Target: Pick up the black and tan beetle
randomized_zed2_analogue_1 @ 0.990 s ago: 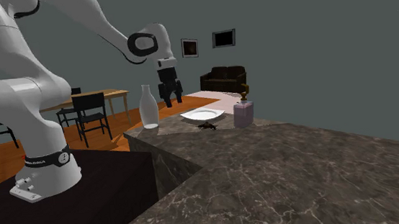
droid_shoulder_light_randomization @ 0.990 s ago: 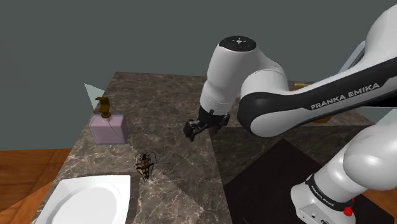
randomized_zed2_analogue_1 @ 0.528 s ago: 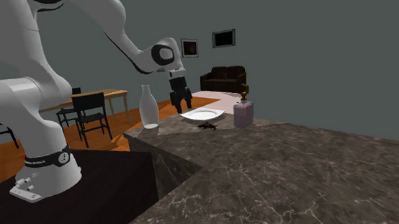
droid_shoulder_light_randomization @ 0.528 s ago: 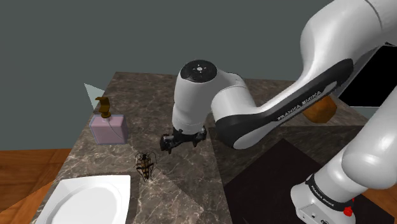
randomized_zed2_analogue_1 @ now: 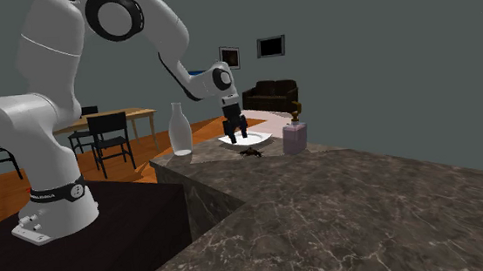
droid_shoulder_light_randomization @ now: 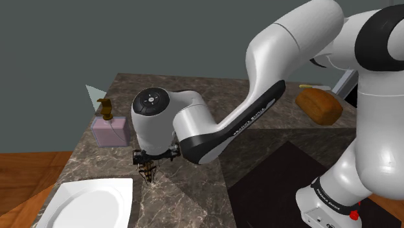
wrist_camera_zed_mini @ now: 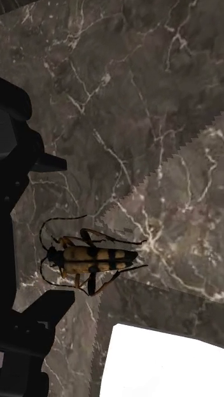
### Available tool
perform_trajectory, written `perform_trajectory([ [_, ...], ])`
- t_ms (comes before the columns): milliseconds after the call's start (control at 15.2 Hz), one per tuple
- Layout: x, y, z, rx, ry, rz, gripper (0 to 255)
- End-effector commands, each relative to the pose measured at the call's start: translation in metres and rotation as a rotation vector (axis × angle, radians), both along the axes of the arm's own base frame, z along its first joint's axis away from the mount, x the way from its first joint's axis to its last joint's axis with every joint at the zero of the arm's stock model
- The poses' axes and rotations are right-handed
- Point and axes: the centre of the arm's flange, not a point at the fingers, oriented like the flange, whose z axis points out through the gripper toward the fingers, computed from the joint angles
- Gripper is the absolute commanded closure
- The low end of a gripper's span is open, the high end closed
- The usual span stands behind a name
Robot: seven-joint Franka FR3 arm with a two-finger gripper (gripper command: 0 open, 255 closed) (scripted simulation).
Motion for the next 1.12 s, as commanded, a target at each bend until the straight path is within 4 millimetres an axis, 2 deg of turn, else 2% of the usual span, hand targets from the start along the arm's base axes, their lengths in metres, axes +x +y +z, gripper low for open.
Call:
perform_trajectory([
  [0, 0.008, 0.021, -0.016, -0.005, -0.012, -0.021, 0],
  [132, 0.017, 0.038, -0.029, -0.007, -0.02, -0.037, 0],
  [594, 0.017, 0.038, -0.066, -0.007, -0.02, -0.037, 0],
  [726, 0.017, 0.038, -0.069, -0.008, -0.02, -0.037, 0],
  [792, 0.017, 0.039, -0.069, -0.008, -0.02, -0.037, 255],
  [1056, 0.017, 0.039, -0.07, -0.007, -0.02, -0.037, 255],
])
